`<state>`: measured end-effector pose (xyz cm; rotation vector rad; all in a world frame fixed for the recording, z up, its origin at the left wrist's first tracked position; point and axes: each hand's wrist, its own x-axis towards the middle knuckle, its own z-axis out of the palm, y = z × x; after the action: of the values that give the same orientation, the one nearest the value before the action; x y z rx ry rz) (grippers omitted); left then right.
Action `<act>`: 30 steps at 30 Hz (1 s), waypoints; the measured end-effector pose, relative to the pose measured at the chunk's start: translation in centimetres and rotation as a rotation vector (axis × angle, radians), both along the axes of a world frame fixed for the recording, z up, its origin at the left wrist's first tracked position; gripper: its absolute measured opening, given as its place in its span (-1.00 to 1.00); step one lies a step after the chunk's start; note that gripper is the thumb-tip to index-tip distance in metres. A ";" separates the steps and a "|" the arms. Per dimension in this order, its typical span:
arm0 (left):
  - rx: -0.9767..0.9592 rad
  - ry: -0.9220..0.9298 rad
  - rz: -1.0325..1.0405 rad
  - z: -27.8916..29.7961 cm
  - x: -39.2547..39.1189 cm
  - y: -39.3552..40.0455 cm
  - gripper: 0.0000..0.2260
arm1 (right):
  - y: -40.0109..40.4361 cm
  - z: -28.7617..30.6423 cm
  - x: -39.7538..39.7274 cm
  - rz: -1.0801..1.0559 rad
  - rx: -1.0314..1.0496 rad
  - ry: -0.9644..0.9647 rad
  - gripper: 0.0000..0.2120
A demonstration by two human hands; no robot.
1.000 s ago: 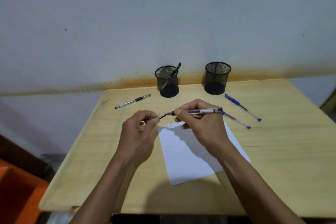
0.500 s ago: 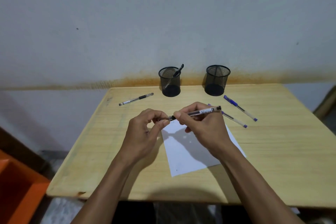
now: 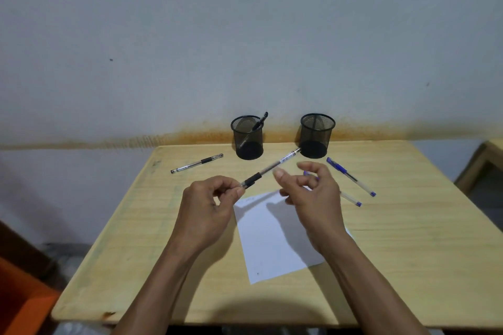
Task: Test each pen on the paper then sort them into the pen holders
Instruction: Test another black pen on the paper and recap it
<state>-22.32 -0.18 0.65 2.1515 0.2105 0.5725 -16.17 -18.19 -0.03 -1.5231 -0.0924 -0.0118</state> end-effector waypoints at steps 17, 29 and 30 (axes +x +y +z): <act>-0.414 0.186 -0.098 0.5 2.6 -0.3 -0.64 | 0.8 -3.1 4.7 -0.037 -0.595 -0.859 -0.77; -0.033 0.053 0.180 -0.9 14.9 3.0 -0.44 | 4.1 3.5 13.5 -0.251 0.047 -0.284 -0.87; -0.017 0.059 0.179 -0.9 16.1 3.3 -0.36 | 4.8 3.8 14.6 -0.265 0.057 -0.277 -0.88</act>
<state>-6.26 3.14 -0.20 2.1478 0.4426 0.6066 -1.59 -13.40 3.77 -1.4597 -0.1095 -0.4339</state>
